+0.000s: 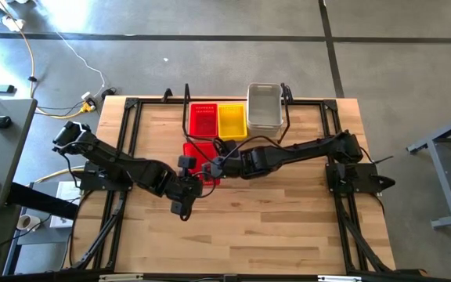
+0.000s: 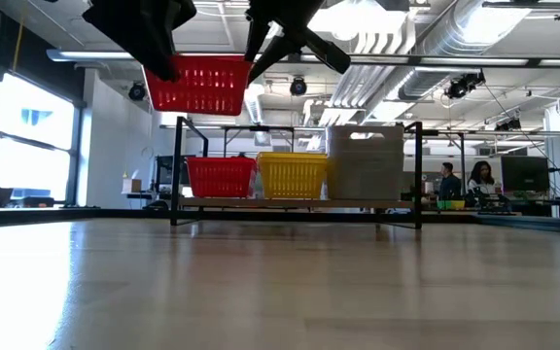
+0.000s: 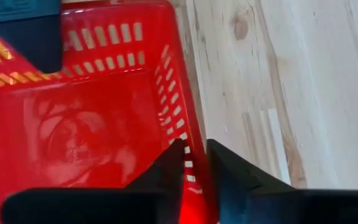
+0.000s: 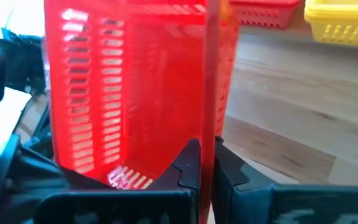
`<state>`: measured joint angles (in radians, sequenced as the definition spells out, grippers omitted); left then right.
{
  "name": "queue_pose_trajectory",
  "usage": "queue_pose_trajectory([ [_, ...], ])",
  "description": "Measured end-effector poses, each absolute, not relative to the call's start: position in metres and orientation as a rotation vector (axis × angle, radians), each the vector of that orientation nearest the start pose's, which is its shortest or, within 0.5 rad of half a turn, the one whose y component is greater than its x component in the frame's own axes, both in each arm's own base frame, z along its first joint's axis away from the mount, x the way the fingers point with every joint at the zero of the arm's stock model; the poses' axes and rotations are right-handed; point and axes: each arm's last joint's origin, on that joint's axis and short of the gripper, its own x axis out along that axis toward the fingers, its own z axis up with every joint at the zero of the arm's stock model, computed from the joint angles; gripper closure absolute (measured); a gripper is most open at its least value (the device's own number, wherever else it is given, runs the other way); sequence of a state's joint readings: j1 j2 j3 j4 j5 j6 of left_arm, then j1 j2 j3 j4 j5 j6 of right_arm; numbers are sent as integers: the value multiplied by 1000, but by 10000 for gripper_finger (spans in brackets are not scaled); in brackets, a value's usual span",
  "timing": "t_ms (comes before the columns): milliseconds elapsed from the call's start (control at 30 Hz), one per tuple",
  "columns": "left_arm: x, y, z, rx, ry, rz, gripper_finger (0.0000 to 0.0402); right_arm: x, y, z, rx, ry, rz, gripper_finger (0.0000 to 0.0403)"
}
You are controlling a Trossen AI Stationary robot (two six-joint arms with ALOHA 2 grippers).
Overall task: Stack baskets on shelf by color
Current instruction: Stack the red bin on the red bins on the shelf
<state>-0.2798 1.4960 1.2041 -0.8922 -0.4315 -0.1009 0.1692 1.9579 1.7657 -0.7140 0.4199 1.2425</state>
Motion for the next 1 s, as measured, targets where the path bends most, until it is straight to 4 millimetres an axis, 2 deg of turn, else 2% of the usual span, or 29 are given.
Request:
queue_pose_trajectory([
  [133,280,-67,267,323,1099,197,390,425,61,285,857,618,-705,402],
  [333,279,-68,267,322,1100,193,394,425,61,285,810,632,-689,395],
  [433,279,-69,267,324,1100,188,398,425,61,285,792,631,-689,371],
  [733,275,-70,265,340,1139,174,400,422,61,287,737,652,-680,268],
  [1000,273,-69,266,346,1149,172,401,408,55,302,687,618,-750,255],
])
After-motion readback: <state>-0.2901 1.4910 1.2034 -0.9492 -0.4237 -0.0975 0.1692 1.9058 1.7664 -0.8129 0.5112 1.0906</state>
